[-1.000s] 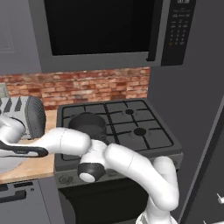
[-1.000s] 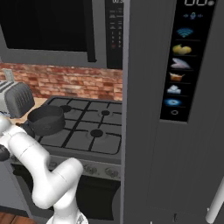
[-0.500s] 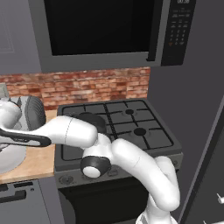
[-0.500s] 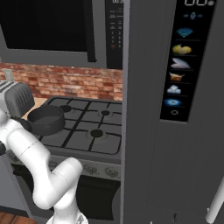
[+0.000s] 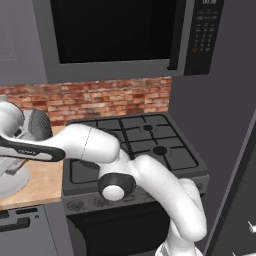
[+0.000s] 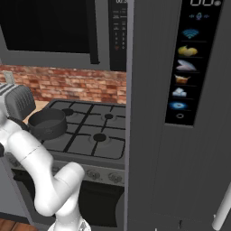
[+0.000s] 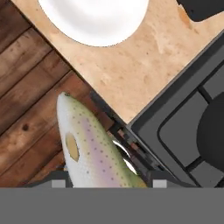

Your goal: Retrieve the frozen meat and place it in the pot on a burner. Then turn the burner on.

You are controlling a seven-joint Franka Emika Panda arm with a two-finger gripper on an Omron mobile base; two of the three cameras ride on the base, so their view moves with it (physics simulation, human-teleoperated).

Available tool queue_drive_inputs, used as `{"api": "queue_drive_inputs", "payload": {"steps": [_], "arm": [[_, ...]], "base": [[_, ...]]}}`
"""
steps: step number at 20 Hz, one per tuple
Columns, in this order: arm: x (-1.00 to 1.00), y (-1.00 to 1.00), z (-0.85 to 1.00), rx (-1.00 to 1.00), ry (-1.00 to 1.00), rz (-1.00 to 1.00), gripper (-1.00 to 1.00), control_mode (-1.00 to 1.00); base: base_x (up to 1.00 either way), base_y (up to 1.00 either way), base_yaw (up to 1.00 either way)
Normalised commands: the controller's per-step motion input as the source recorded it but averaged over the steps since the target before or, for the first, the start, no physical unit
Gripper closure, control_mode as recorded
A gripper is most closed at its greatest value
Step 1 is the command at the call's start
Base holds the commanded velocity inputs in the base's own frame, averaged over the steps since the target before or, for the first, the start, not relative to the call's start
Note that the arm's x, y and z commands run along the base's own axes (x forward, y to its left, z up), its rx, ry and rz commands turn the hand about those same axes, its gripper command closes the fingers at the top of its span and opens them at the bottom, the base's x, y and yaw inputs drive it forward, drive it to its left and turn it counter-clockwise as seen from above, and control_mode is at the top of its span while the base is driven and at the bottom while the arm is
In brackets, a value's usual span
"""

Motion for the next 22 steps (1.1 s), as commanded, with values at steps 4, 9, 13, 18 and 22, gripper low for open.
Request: {"api": "queue_drive_inputs", "payload": {"steps": [4, 9, 13, 18, 22], "arm": [[-0.57, -1.0, 0.07, 0.0, -0.07, -0.02, 1.0, -1.0], [-0.47, -1.0, 0.0, 0.0, -0.09, -0.05, 1.0, -1.0], [-0.5, -1.0, 0.0, 0.0, -0.1, -0.05, 1.0, -1.0], [-0.53, -1.0, 0.0, 0.05, -0.11, -0.05, 1.0, -1.0], [-0.56, -1.0, 0.0, 0.09, -0.12, -0.04, 1.0, -1.0]], "base": [[0.0, 0.0, 0.0], [0.0, 0.0, 0.0], [0.0, 0.0, 0.0], [0.0, 0.0, 0.0], [0.0, 0.0, 0.0]]}}
